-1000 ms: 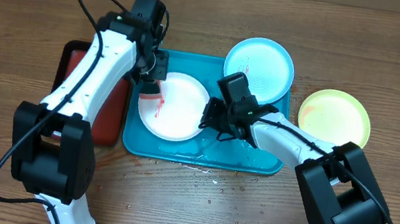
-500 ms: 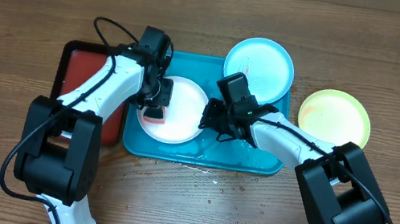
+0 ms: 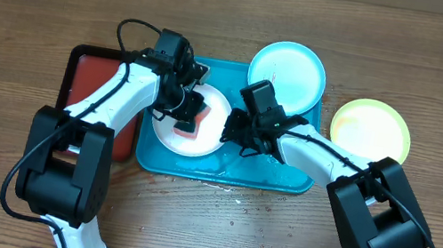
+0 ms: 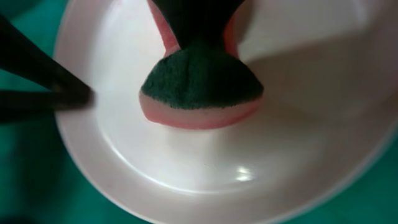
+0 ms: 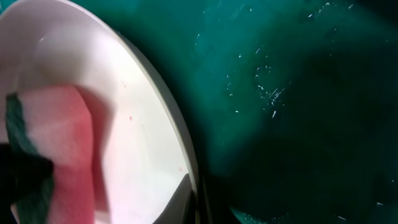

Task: Clean dirty plates on tray and stack at the side
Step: 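Scrub the white plate with the sponge while the right gripper holds it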

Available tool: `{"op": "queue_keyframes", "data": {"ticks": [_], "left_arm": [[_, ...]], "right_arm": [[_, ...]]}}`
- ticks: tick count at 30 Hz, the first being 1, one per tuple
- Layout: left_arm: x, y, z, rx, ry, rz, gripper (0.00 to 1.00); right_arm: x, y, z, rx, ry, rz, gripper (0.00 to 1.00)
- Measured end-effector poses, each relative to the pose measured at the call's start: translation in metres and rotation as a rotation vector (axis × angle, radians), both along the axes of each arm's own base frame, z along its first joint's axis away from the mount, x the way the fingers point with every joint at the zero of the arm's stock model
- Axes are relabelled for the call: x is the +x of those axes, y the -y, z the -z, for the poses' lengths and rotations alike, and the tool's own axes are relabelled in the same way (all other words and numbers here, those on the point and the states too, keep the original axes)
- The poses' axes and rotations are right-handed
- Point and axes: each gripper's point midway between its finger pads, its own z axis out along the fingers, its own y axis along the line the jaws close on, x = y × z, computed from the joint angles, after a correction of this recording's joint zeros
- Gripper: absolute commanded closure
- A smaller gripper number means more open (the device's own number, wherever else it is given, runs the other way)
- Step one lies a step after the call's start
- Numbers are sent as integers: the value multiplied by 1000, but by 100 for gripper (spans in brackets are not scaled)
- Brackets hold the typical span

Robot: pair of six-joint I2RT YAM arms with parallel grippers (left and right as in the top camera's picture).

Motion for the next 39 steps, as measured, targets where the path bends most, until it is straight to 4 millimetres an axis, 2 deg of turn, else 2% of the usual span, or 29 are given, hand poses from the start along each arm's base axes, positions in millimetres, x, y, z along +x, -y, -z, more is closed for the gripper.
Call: {"op": "queue_keyframes", "data": {"ticks": [7, 9, 12, 16, 20, 23, 25, 27, 34, 37, 39], "left_arm": [[15, -54, 5, 282, 54, -226, 96], [17, -63, 4, 324, 65, -268, 96], [17, -66, 4, 346, 71, -293, 96], [9, -57, 6, 307, 31, -255, 96], [-21, -30, 10, 166, -91, -81, 96], [-33, -15, 7, 82, -132, 6, 96], [-34, -7, 5, 34, -128, 45, 96], [-29, -1, 3, 3, -104, 69, 96], [9, 15, -7, -68, 73, 105, 96], [25, 12, -9, -38, 134, 75, 96], [33, 0, -7, 23, 154, 17, 96]], "right_arm": [[0, 0, 0, 2, 2, 0, 96], [1, -1, -1, 3, 4, 0, 96], [1, -1, -1, 2, 5, 0, 96], [1, -1, -1, 1, 6, 0, 96], [1, -1, 0, 0, 7, -3, 96], [1, -1, 0, 0, 7, -3, 96], [1, 0, 0, -2, 8, -1, 96], [2, 0, 0, -5, 10, 2, 96], [2, 1, 0, -5, 11, 7, 96], [2, 1, 0, -6, 11, 7, 96], [2, 1, 0, -6, 11, 6, 96]]}}
